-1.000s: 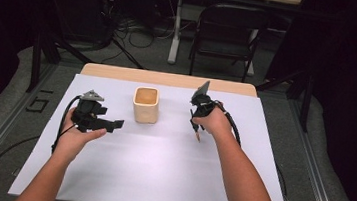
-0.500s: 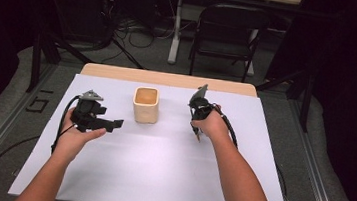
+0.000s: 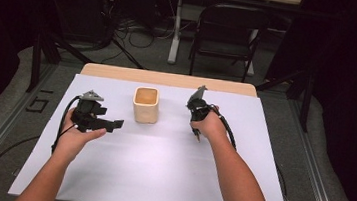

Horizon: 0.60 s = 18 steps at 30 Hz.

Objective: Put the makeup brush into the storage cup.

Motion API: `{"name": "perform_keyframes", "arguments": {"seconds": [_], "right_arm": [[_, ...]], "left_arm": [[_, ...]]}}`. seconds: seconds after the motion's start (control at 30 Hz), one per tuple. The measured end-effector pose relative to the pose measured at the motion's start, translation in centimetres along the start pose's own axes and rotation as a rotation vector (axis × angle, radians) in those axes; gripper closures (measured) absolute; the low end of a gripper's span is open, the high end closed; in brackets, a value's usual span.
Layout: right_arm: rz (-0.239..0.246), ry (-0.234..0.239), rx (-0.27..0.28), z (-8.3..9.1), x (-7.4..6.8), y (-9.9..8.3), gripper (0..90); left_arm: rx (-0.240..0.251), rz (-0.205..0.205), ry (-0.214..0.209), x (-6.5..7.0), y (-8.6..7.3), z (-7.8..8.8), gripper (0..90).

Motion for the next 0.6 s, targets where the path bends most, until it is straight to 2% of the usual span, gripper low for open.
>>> {"name": "perform_keyframes", "arguments": {"seconds": [0.07, 0.13, 0.17, 0.2, 0.27, 0.4, 0.6], "right_arm": [[0.013, 0.000, 0.010, -0.17, 0.06, 0.10, 77.0], [0.016, -0.008, -0.007, -0.21, 0.18, 0.00, 77.0], [-0.003, -0.004, -0.013, -0.23, 0.09, -0.06, 77.0], [-0.008, 0.026, 0.053, -0.69, -0.08, 0.36, 77.1], [-0.012, 0.027, 0.048, -0.82, -0.03, 0.29, 77.1], [0.012, -0.009, -0.024, -0.49, 0.45, -0.16, 78.8], [0.007, -0.004, -0.015, -0.72, 0.49, -0.14, 80.9]], "left_arm": [[-0.001, -0.002, -0.001, 0.02, 0.00, -0.03, 15.3], [-0.001, -0.002, -0.001, 0.02, 0.01, -0.04, 15.3], [-0.001, -0.002, -0.001, 0.00, 0.01, -0.05, 15.3], [-0.002, -0.003, 0.000, -0.02, 0.00, -0.05, 15.3], [-0.005, -0.002, -0.001, -0.02, -0.03, -0.06, 15.3], [-0.010, 0.000, -0.001, -0.01, -0.08, -0.11, 15.3], [-0.009, 0.003, -0.002, -0.01, -0.08, -0.12, 15.3]]}}
Point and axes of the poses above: each handheld gripper's, and its own axes: z roughly backward along the jaws, y roughly out of its top, x roughly to its right, the point moved 8 cm from there along -z, roughly forward along the jaws, and after that the axes turned 9 degrees about -x, right-handed, at the moved point
